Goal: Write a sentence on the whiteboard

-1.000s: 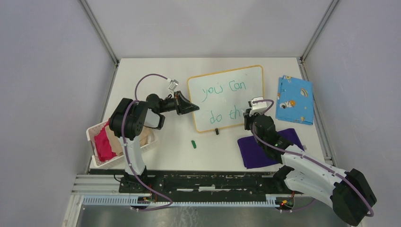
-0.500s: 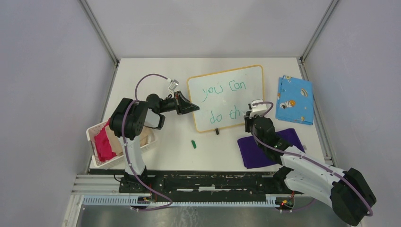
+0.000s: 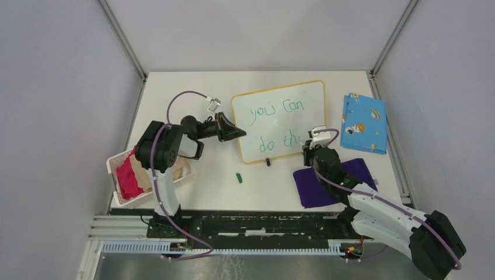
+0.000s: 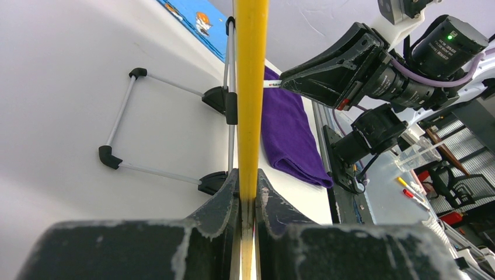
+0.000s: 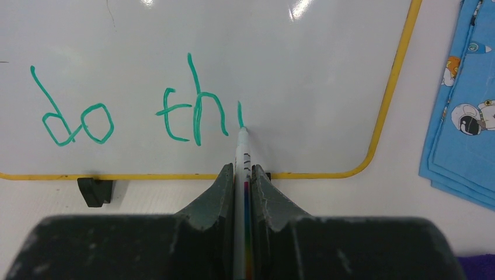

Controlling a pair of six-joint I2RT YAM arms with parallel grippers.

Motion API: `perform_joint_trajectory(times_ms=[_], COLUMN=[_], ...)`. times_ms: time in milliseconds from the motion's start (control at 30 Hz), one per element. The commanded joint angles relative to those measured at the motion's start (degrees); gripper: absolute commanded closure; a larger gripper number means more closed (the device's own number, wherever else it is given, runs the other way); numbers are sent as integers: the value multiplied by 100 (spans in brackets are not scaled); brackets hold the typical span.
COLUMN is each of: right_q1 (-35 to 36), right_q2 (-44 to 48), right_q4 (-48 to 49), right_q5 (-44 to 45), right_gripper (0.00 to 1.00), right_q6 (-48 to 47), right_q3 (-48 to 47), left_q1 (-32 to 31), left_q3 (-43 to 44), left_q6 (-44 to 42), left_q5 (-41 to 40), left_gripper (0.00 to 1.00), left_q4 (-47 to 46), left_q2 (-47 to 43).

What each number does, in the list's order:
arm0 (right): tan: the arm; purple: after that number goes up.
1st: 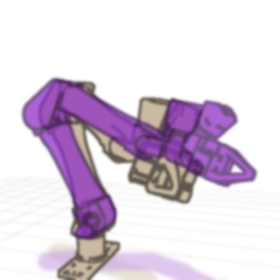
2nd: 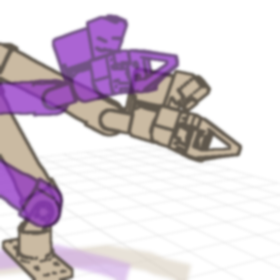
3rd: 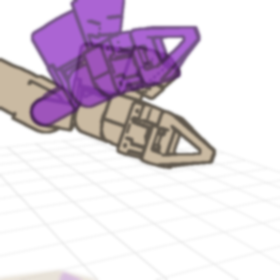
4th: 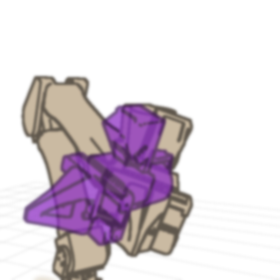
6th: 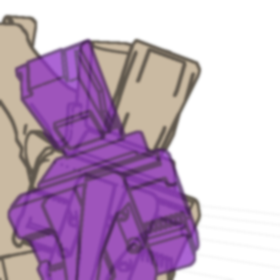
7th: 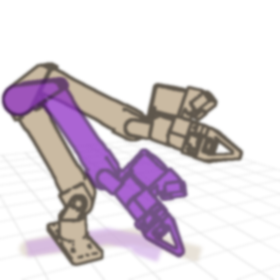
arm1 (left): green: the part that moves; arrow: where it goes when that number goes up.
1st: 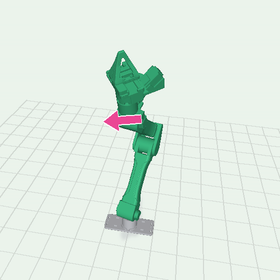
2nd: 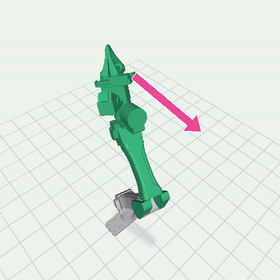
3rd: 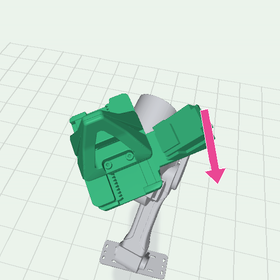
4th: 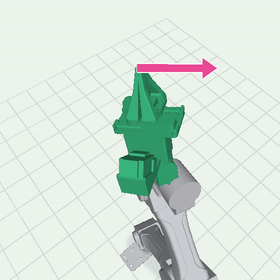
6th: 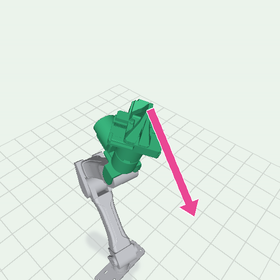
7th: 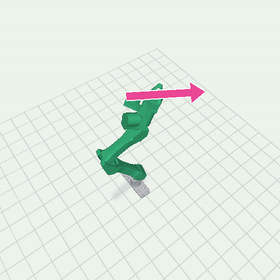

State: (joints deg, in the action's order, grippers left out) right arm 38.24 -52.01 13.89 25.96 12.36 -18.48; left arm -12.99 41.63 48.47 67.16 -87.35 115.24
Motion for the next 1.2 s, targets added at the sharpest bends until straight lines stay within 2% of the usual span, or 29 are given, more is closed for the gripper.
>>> perform_joint_trajectory(times_ms=[0, 267, 1167], right_q1=[-23, -31, -324], right_q2=[277, 640, -80], right_q4=[-67, -334, -309], right_q5=[31, 194, 342], right_gripper=[100, 100, 100], right_q6=[83, -78, 27], right_q3=[-35, -503, -947], left_q1=[-98, -98, -98], left_q3=[48, 62, 74], left_q6=[31, 31, 40], left_q5=[276, 278, 280], left_gripper=[98, 98, 98], left_q4=[-104, -103, -103], left_q2=[117, 130, 164])
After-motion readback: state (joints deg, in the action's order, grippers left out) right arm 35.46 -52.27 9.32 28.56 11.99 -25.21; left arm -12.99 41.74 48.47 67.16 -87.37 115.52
